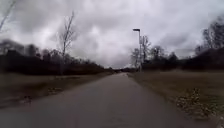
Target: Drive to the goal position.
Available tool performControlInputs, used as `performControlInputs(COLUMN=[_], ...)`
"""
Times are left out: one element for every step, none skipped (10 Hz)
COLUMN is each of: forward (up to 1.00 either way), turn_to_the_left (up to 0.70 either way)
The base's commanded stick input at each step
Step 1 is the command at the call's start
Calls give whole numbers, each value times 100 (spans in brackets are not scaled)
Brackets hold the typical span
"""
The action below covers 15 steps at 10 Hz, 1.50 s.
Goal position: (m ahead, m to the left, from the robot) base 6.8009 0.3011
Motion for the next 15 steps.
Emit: performControlInputs(forward=[85,85,85,85,85,85,85,85,85,85,85,85,85,85,85], turn_to_the_left=[0,0,0,0,0,0,0,0,0,0,0,0,0,0,0])
